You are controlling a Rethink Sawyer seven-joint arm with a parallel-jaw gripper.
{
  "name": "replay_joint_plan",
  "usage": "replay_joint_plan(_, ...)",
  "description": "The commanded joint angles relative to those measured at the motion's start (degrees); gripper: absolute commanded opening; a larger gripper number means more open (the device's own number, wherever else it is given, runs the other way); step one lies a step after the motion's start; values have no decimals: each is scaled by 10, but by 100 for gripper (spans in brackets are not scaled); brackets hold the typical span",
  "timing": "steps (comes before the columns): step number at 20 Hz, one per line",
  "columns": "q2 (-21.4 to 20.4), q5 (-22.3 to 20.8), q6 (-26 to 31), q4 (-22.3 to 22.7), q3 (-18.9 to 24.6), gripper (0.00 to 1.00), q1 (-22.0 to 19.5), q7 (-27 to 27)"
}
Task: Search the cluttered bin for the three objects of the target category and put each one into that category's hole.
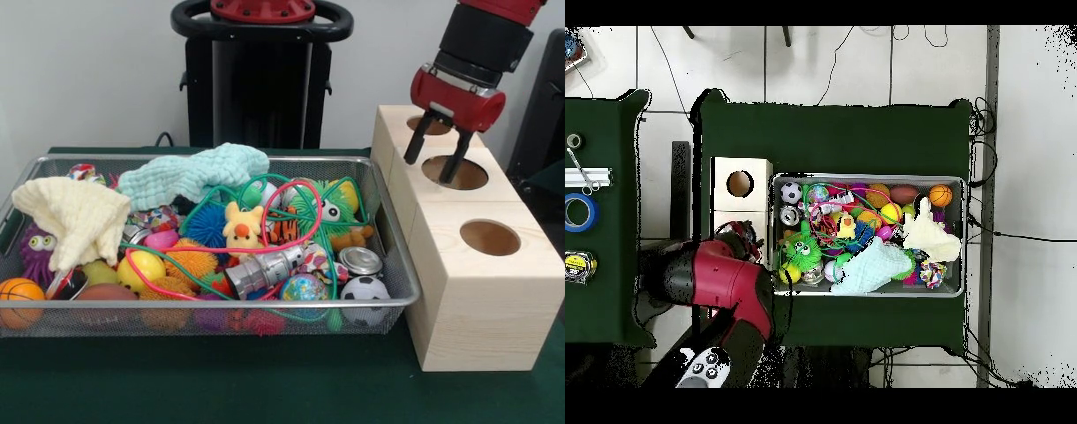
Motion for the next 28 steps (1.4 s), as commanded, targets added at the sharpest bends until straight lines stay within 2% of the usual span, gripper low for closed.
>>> replay_joint_plan(1,1,27,8,46,63,100,-31,110)
replay_joint_plan(4,-7,22,47,33,53,100,-32,104)
replay_joint_plan(8,-31,10,165,-14,17,100,-30,111)
replay_joint_plan(11,-42,2,228,-41,3,100,-28,119)
replay_joint_plan(14,-55,-5,270,-63,1,100,-45,100)
replay_joint_plan(16,-67,-12,297,-78,6,100,-65,69)
replay_joint_plan(20,-89,-28,312,-88,37,100,-125,-27)
replay_joint_plan(24,-95,-65,297,-101,68,100,-183,-128)
replay_joint_plan(28,-92,-100,220,-78,117,100,-242,-195)
